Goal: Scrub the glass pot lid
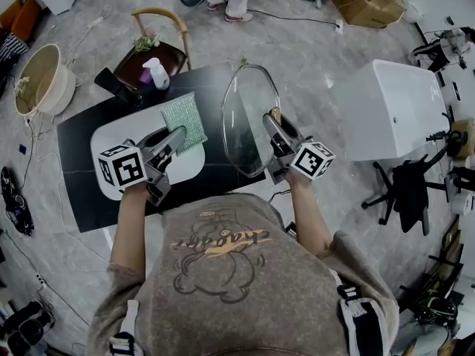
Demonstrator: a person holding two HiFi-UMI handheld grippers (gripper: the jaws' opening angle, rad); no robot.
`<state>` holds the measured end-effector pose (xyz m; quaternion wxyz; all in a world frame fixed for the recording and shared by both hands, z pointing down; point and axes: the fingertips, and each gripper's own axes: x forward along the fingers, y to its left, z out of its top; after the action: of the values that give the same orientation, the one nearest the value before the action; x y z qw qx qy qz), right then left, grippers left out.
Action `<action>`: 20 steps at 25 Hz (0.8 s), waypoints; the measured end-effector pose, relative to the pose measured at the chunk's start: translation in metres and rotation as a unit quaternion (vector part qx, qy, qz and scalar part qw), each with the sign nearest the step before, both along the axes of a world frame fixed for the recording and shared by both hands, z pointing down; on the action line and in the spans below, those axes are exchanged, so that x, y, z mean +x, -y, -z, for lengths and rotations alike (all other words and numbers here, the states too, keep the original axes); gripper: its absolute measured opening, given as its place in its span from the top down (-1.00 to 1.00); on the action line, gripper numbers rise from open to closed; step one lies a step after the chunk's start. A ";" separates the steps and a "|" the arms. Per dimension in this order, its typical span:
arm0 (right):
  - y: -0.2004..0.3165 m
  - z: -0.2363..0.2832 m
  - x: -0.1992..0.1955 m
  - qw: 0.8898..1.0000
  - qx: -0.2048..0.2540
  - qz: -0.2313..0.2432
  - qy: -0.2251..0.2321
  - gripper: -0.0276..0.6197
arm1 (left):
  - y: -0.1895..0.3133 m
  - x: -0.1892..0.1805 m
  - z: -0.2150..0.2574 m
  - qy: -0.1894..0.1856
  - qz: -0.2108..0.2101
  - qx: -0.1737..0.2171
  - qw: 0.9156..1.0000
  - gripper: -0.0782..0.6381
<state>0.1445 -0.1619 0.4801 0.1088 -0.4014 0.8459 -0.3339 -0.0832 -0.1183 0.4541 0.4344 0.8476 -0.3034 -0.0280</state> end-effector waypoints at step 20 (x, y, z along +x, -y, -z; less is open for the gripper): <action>0.005 -0.060 -0.059 0.968 -0.008 0.083 -0.236 0.35 | -0.004 -0.016 -0.008 0.010 0.028 -0.007 1.000 0.55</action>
<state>0.0860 -0.1671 0.5397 -0.1252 -0.3983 0.8751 -0.2448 -0.0997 -0.1146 0.4618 0.4368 0.8357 -0.3315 -0.0298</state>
